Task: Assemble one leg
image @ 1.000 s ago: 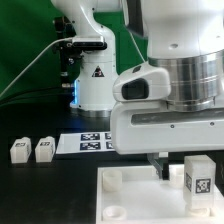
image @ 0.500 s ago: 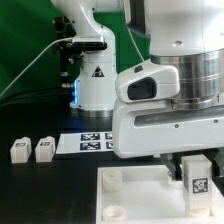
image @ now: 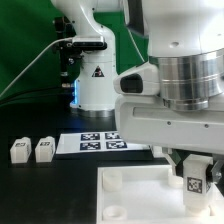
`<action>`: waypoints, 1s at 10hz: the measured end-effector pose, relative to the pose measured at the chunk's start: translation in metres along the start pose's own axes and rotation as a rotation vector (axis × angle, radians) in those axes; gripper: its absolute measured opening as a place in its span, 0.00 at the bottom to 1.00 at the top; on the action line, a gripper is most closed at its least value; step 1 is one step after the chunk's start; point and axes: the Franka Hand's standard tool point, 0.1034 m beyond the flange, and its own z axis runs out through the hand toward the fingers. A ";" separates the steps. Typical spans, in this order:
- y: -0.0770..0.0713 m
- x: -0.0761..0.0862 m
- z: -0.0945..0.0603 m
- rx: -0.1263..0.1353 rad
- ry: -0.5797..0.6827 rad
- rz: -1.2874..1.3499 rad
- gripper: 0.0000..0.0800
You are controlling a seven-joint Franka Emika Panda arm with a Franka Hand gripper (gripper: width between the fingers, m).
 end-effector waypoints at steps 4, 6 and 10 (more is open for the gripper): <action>0.004 0.002 0.001 0.076 -0.068 0.721 0.37; 0.004 0.001 0.001 0.074 -0.071 0.779 0.37; 0.000 -0.005 0.004 0.071 -0.050 0.572 0.74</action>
Offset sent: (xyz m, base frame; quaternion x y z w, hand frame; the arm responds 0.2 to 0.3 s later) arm 0.0132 0.0060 -0.0020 0.0817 -0.0373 0.4038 0.9104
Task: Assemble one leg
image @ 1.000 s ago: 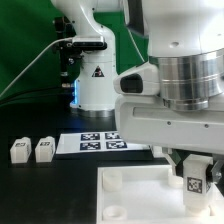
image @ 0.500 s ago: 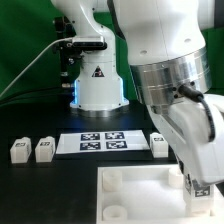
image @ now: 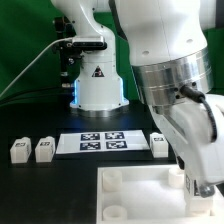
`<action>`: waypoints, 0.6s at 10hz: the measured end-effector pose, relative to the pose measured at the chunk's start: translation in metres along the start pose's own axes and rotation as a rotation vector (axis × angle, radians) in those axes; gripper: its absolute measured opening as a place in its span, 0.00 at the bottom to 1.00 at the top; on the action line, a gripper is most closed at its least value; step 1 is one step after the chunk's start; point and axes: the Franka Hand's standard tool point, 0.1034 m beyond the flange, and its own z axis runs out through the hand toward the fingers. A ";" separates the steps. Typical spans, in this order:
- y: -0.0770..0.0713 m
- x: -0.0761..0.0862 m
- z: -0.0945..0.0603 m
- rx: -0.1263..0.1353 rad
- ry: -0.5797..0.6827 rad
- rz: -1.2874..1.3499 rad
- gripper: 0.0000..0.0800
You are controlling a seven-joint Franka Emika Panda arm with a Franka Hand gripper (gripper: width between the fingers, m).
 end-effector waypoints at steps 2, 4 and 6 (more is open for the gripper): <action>0.000 -0.013 0.000 -0.016 0.030 -0.366 0.81; 0.000 -0.011 0.001 -0.021 0.030 -0.559 0.81; 0.000 -0.010 0.001 -0.026 0.029 -0.783 0.81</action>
Offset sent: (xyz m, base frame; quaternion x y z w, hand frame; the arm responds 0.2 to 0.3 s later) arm 0.0000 0.0000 0.0000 0.0000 0.0000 -0.1790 0.9838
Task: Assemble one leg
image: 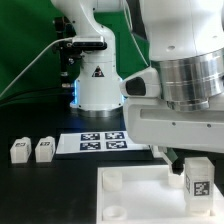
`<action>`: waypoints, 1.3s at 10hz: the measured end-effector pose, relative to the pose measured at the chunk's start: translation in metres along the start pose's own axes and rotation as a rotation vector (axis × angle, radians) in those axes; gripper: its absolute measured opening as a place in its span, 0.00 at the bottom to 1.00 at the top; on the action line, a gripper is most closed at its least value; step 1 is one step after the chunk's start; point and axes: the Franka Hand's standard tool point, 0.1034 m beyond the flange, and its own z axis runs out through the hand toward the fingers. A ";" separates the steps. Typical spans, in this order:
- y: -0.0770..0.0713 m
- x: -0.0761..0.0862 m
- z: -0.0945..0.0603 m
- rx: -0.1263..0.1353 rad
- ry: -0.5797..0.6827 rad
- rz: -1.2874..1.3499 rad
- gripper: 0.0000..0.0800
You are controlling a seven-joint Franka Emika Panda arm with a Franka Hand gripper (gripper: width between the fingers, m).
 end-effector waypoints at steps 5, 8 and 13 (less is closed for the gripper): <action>0.004 0.010 -0.001 -0.031 0.013 -0.460 0.65; 0.005 0.010 -0.001 -0.031 0.014 -0.429 0.37; 0.007 0.015 -0.003 -0.005 0.002 0.476 0.37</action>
Offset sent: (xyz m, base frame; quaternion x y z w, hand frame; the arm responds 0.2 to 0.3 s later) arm 0.0000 0.0000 0.0000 0.0000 0.0000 -0.0899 0.9960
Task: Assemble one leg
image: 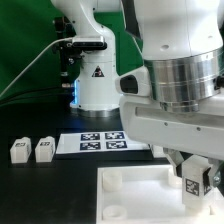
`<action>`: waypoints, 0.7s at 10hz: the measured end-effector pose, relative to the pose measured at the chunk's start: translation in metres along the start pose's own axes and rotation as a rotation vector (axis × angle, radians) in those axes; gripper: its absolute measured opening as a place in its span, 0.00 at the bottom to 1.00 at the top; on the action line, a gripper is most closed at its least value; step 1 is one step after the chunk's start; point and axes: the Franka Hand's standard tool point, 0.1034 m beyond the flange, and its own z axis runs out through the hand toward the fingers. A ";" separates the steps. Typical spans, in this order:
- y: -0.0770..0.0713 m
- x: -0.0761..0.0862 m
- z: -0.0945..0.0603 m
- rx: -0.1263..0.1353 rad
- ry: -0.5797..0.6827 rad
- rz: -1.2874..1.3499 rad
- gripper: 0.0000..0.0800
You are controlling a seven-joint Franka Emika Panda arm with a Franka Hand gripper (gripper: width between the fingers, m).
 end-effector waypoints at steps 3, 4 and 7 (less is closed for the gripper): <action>0.003 0.001 0.003 0.043 -0.024 0.456 0.37; 0.003 -0.001 0.004 0.040 -0.026 0.507 0.37; 0.003 -0.003 0.006 0.036 -0.024 0.428 0.44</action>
Offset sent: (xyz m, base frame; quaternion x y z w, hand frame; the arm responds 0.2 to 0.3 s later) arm -0.0053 0.0040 -0.0055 -0.0152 0.0044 0.1819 0.9832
